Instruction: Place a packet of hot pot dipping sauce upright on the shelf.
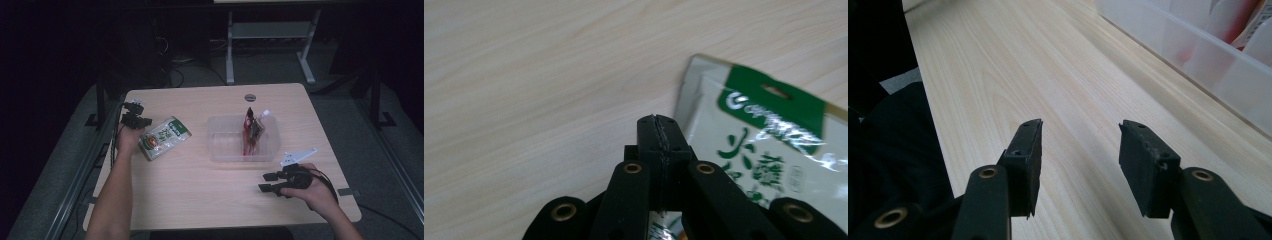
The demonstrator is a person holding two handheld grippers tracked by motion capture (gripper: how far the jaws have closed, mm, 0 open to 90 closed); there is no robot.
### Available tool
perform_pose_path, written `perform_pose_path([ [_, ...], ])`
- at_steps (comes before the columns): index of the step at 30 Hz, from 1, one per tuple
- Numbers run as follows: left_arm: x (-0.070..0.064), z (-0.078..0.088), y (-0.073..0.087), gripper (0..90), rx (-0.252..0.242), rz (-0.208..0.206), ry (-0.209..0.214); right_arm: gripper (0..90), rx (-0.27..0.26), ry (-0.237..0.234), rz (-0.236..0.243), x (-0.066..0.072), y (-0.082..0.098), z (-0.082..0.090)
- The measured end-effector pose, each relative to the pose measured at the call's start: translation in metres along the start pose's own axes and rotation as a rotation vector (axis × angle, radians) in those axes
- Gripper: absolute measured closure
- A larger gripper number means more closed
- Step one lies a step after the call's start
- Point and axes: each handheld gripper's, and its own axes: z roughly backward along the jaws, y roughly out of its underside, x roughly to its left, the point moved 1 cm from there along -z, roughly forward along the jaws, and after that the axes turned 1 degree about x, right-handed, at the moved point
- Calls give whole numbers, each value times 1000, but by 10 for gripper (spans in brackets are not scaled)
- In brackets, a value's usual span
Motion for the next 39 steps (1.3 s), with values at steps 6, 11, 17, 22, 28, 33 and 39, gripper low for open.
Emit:
perform_pose_path([
  [6, -5, -11, 4, 896, 28, -2, 18, 517, -4, 2, -1, -1, 1, 1],
  [11, -10, -14, 10, 897, 34, -7, 56, 516, -2, 0, 1, 0, 1, 1],
  [17, -18, -11, 18, 897, 33, -8, 104, 516, 2, 3, 2, 0, 0, 1],
  [22, -23, -7, 29, 897, 42, -22, 147, 515, 9, 3, 2, 1, 0, 0],
  [28, -38, 1, 34, 897, 40, -78, 205, 516, 8, 4, 11, 3, -2, -1],
  [33, -50, 9, 42, 898, 54, -120, 240, 515, 7, 10, 7, 3, -2, 0],
  [39, -64, 20, 51, 898, 64, -158, 283, 513, 6, 13, 10, 3, -3, 0],
])
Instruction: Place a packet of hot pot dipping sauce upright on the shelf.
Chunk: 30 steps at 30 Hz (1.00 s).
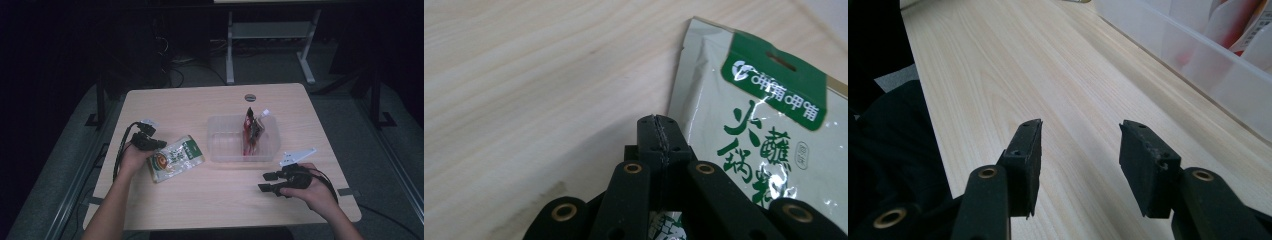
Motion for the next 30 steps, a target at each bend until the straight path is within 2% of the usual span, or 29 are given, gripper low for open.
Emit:
perform_pose_path([
  [3, -11, 3, 3, 898, 9, -26, 29, 513, 1, 1, 2, 1, 0, 0],
  [10, -39, 8, 9, 898, 34, -90, 59, 513, 4, 5, -4, -2, 1, 0],
  [16, -64, 13, 16, 898, 30, -105, 100, 514, 6, 8, -10, -4, 1, 1],
  [17, -67, 14, 17, 898, 36, -125, 100, 513, 6, 8, -10, -4, 1, 1],
  [20, -77, 17, 20, 898, 30, -142, 111, 513, 8, 9, -13, -4, 2, 0],
  [22, -83, 18, 22, 898, 28, -144, 138, 514, 7, 10, -15, -4, 1, 0],
  [25, -94, 14, 26, 897, 65, -195, 142, 514, 9, 10, -17, -4, 2, 0],
  [27, -97, 13, 27, 897, 51, -206, 146, 513, 11, 10, -16, -4, 2, 0],
  [30, -93, 20, 21, 897, -7, -188, 133, 514, 9, 12, -13, -4, 2, 0],
])
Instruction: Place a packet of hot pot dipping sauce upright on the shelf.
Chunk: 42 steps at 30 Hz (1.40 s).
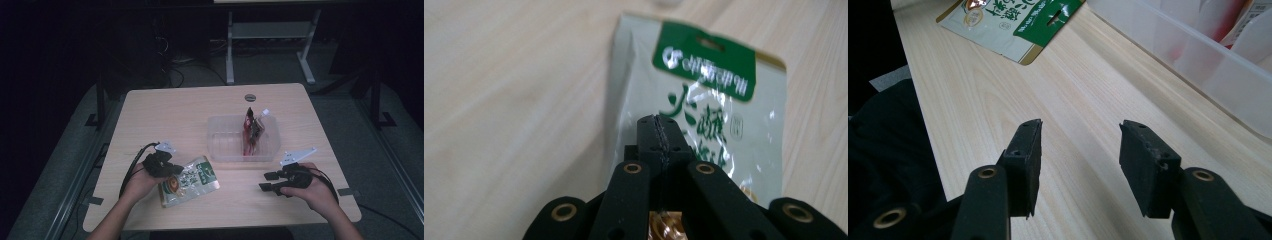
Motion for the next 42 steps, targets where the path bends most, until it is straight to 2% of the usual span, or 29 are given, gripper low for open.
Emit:
perform_pose_path([
  [1, 2, 2, -1, 898, -11, 4, -11, 514, -1, 0, 0, 0, 0, 0],
  [2, 6, 3, -1, 897, -19, 16, -42, 514, 0, 0, 0, 0, 0, 0],
  [3, 10, 3, -1, 897, -14, 18, -54, 513, 2, -1, 2, -1, 0, 0],
  [5, 16, 1, 2, 897, -6, 46, -53, 514, 4, -3, 0, -1, 1, -1],
  [7, 19, -6, 5, 897, 33, 39, -48, 514, 6, -3, -2, -1, 1, -1],
  [9, 16, -10, 6, 897, 54, 20, -51, 514, 5, -2, -3, -1, 1, -1],
  [11, 12, -11, 4, 897, 55, 14, -39, 515, 4, 2, -2, -2, 1, 0],
  [15, -1, -18, 2, 897, 59, -7, -6, 515, 6, 3, 0, -3, 2, -1],
  [17, -8, -23, 0, 897, 67, -28, 26, 515, 5, 4, 2, -3, 2, -1],
  [19, -12, -25, -1, 897, 73, -40, 32, 515, 6, 5, 1, -2, 2, -1],
  [21, -12, -20, -3, 897, 59, -51, 25, 515, 4, 5, 2, -3, 2, 0],
  [22, -13, -15, -3, 897, 41, -32, 32, 515, 5, 4, -4, -2, 2, 0],
  [24, -13, -3, 0, 897, 16, -31, 11, 515, 1, 4, -3, -3, 2, 0],
  [28, -5, 19, 18, 897, 10, -3, -56, 515, 6, 1, -9, -3, 2, 0],
  [31, 1, 32, 36, 897, 13, 39, -80, 513, 10, -2, -9, -3, 2, -1],
  [35, 0, 42, 57, 897, 13, 79, -81, 512, 12, -1, -10, -2, 2, -1],
  [36, -1, 45, 65, 897, 16, 97, -66, 513, 14, -1, -10, -3, 2, -2],
  [40, 1, 42, 67, 897, 21, 111, -65, 512, 19, -1, -8, -3, 2, -3],
  [42, 4, 37, 67, 897, 29, 112, -48, 513, 18, -3, -6, -2, 1, -4],
])
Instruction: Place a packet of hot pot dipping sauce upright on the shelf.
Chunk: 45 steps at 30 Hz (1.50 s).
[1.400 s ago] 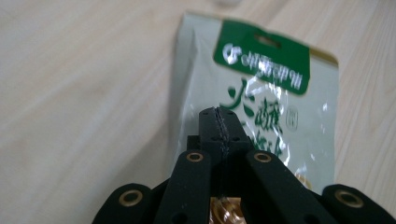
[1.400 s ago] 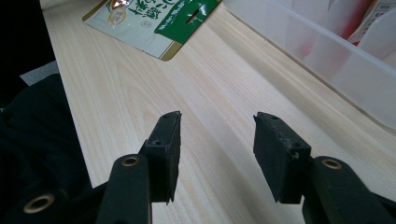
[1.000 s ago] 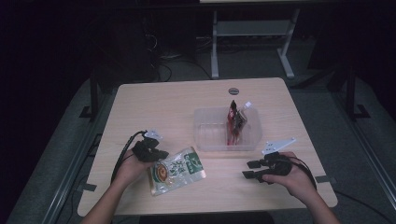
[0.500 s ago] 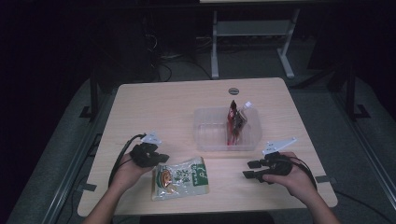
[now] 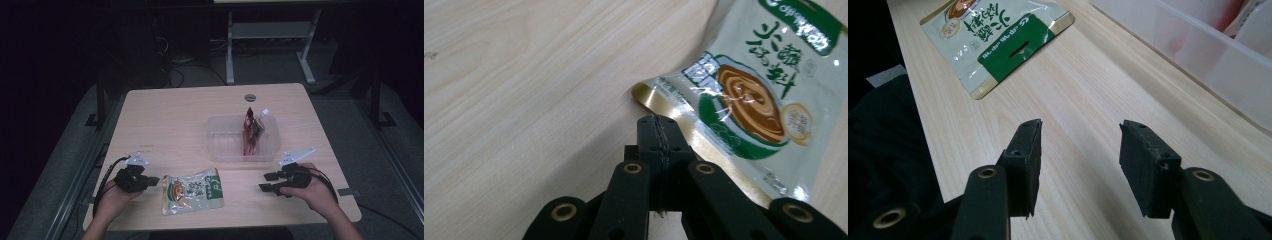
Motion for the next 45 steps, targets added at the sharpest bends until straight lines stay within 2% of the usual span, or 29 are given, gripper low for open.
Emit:
perform_pose_path([
  [2, -1, -6, -1, 897, -3, 13, 11, 513, 0, -3, -2, 0, 0, 0],
  [6, -2, -14, -4, 896, 25, -4, 23, 513, -2, 2, -7, -1, 1, 1],
  [10, -7, -19, -7, 897, 25, -7, 66, 512, -2, -2, -2, -1, 0, 1],
  [18, -26, -31, -15, 897, 19, -7, 181, 513, 0, -1, -2, 0, 0, 0],
  [22, -38, -35, -16, 897, 37, -23, 233, 513, -5, 5, -3, -1, 0, 1],
  [24, -44, -37, -16, 897, 36, -28, 274, 513, -4, 6, -10, -1, 1, 1],
  [26, -52, -39, -17, 897, 41, -46, 301, 513, -5, 5, -11, -1, 1, 1],
  [29, -57, -38, -22, 896, 40, -87, 277, 513, -4, 6, -9, -1, 1, 1],
  [32, -57, -33, -29, 897, -15, -97, 245, 513, -4, 7, -8, -1, 1, 2],
  [34, -56, -30, -35, 897, -53, -117, 200, 513, -5, 6, -5, -2, 1, 1],
  [35, -55, -29, -38, 897, -55, -122, 188, 513, -5, 8, -5, -3, 1, 1],
  [36, -55, -31, -39, 897, -50, -127, 176, 513, -4, 7, -6, -3, 1, 1],
  [39, -55, -42, -38, 897, 10, -161, 139, 513, -2, 3, -5, -1, 0, 0],
  [41, -56, -45, -37, 898, 23, -158, 144, 513, -2, 2, -2, -1, 0, 0],
  [45, -58, -49, -37, 899, 49, -176, 112, 513, -1, -3, -4, 0, -1, -2],
])
